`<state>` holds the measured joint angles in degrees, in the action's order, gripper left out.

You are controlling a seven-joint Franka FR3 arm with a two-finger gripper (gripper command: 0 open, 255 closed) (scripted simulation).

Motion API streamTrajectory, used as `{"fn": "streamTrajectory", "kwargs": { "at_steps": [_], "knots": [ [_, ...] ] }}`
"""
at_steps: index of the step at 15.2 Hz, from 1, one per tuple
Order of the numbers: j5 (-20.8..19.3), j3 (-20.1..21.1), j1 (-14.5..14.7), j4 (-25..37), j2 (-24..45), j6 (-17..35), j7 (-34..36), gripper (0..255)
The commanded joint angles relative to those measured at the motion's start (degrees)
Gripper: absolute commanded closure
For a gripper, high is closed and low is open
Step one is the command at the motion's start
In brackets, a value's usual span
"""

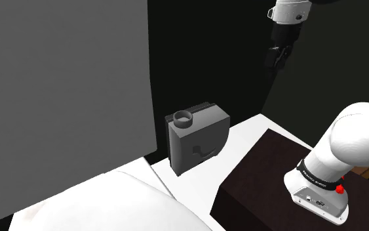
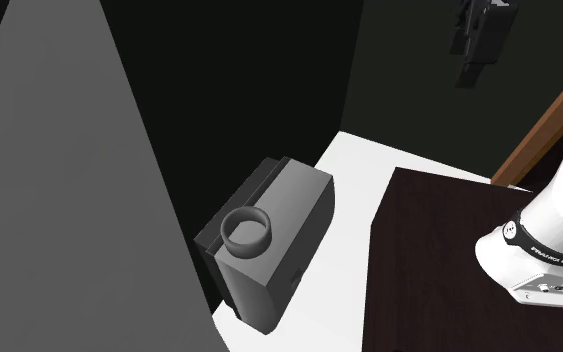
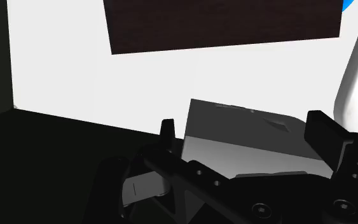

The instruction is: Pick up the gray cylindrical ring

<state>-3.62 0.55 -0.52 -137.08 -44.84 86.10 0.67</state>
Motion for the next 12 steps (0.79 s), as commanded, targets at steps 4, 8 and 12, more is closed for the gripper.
{"fn": "streamTrajectory", "kwargs": {
  "at_steps": [4,8,12],
  "knots": [
    [1.03,0.61,0.44,-1.34,4.27,5.80,1.10,0],
    [2.23,1.44,1.04,-2.00,10.90,13.37,2.41,0],
    [3.26,2.29,1.57,-1.35,18.38,20.53,3.55,0]
  ]
}}
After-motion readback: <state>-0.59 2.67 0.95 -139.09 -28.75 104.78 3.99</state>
